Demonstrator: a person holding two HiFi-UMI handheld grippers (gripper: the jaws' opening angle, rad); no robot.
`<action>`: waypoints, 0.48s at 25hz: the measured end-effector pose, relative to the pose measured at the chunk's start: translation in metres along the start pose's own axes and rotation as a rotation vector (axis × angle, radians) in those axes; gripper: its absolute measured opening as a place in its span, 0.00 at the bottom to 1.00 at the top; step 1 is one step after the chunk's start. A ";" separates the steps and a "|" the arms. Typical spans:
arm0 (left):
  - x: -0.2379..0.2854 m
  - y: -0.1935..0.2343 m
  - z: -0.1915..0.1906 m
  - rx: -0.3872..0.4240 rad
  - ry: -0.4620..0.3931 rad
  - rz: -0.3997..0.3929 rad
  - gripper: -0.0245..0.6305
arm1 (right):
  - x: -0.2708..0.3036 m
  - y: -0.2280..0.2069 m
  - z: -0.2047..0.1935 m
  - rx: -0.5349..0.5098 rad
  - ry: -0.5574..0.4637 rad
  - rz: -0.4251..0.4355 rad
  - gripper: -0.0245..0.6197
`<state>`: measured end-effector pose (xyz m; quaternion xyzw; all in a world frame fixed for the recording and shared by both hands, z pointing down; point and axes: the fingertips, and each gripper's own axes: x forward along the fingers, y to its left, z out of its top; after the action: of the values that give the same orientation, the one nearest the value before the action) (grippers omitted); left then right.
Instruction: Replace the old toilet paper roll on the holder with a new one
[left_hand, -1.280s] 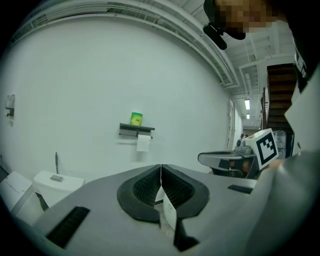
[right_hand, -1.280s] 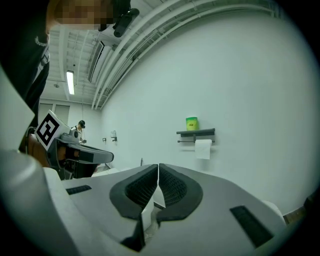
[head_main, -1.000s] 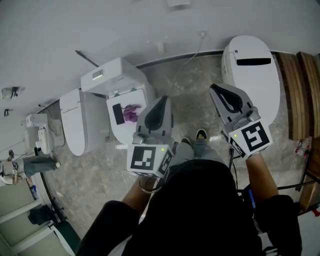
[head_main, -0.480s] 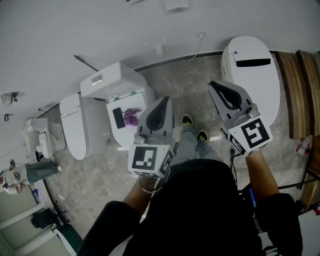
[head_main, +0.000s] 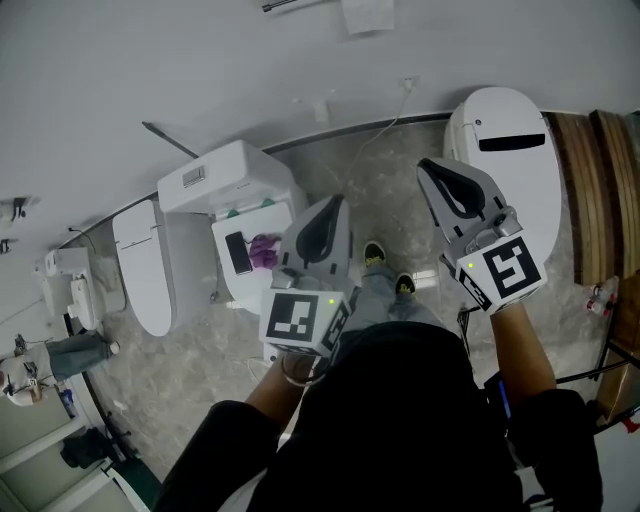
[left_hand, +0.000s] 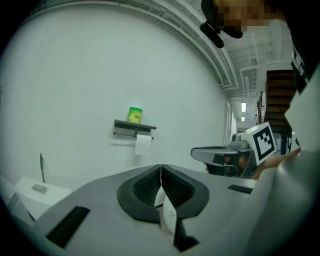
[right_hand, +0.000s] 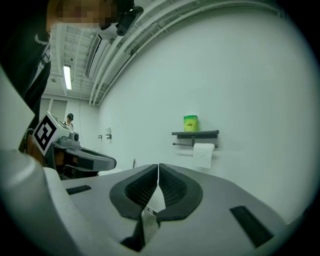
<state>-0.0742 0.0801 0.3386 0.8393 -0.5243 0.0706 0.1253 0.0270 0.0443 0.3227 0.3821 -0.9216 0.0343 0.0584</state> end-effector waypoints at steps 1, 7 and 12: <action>0.005 0.006 0.003 0.004 -0.003 -0.005 0.07 | 0.007 -0.001 0.002 -0.004 0.002 -0.001 0.07; 0.028 0.040 0.014 -0.015 -0.022 -0.013 0.07 | 0.043 -0.009 0.005 -0.013 0.022 -0.004 0.07; 0.040 0.062 0.015 -0.039 -0.018 -0.025 0.07 | 0.067 -0.009 0.011 -0.030 0.036 -0.008 0.07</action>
<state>-0.1119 0.0153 0.3427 0.8438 -0.5161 0.0512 0.1379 -0.0143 -0.0100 0.3207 0.3842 -0.9193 0.0272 0.0805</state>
